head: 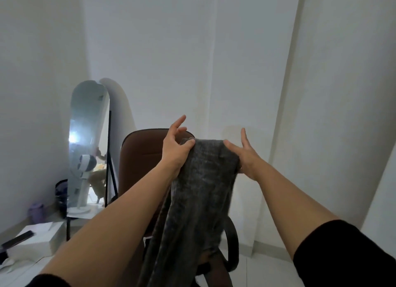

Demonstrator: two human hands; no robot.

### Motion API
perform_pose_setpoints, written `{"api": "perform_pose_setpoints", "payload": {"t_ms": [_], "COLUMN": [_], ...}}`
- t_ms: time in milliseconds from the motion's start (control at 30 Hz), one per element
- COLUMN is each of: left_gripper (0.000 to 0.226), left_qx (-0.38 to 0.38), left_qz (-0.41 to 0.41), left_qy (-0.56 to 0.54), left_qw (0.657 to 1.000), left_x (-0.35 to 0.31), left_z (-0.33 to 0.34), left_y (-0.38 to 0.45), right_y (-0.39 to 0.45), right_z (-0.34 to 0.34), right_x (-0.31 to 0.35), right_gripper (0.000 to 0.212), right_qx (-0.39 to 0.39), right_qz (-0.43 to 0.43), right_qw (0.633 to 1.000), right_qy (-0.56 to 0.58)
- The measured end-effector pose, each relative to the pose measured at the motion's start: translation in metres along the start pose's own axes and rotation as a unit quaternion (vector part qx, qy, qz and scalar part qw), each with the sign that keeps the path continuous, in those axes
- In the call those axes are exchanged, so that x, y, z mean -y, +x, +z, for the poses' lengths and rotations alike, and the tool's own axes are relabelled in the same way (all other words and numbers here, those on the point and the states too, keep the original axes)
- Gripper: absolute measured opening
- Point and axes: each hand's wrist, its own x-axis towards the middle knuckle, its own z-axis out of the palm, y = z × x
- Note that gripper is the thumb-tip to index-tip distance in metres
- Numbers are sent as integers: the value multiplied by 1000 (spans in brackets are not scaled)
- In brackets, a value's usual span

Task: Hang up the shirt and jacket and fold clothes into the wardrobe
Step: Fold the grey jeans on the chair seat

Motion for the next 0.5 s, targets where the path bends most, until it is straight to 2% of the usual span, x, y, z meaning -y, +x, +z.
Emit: {"api": "perform_pose_setpoints", "payload": {"t_ms": [133, 200, 333, 433, 500], "left_gripper": [52, 46, 31, 26, 25], "left_qx": [-64, -73, -29, -70, -119], "left_qz": [5, 5, 68, 77, 64], "left_qy": [-9, 23, 223, 214, 174], "left_qw": [998, 997, 972, 971, 975], "left_x": [2, 3, -2, -8, -11], "left_z": [13, 9, -16, -32, -34], "left_y": [9, 18, 43, 54, 55], "right_y": [-6, -3, 6, 4, 0], "right_z": [-5, -4, 2, 12, 23], "right_x": [-26, -27, -15, -14, -18], "right_gripper": [105, 98, 74, 81, 91], "right_qx": [94, 76, -14, 28, 81], "right_qz": [40, 3, -108, -156, -186], "right_qw": [994, 995, 993, 987, 972], "right_qy": [-33, -69, -40, -35, -120]}}
